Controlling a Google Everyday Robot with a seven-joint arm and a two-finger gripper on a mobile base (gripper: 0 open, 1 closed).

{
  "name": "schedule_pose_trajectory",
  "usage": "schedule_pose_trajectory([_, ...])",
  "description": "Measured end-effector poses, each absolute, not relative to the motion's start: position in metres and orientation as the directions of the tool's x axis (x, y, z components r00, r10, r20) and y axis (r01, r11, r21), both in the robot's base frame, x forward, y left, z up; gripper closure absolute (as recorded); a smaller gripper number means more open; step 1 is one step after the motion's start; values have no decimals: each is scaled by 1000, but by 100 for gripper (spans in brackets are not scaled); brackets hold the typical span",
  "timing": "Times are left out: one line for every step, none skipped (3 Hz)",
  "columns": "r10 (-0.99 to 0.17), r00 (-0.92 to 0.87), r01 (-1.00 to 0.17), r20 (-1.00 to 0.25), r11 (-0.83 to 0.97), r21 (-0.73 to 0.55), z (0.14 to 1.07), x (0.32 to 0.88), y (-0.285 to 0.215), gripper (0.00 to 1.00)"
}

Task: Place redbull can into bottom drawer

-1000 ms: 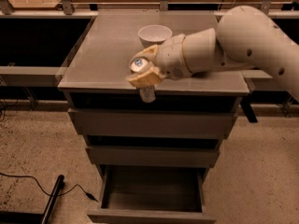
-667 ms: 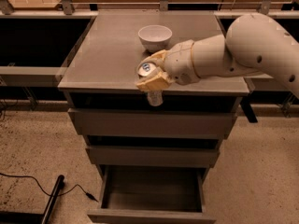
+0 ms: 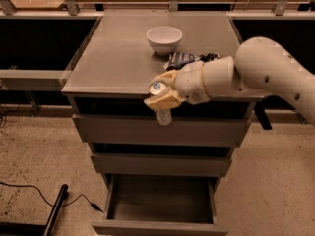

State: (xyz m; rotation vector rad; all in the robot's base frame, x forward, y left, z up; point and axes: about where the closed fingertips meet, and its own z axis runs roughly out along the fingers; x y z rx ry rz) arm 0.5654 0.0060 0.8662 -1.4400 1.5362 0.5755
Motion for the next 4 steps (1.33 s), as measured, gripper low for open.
schedule_pose_trajectory([-431,25,-955,-902,257,-149,814,548,-29,100])
schedule_pose_trajectory([-287,77,-969,-955,204,-139,778,528,-65,100])
schedule_pose_trajectory([-293,95,-969,-952,191,-156,774,528,-60,100])
schedule_pose_trajectory([-300,64,-970,-952,207,-131,758,526,-58,100])
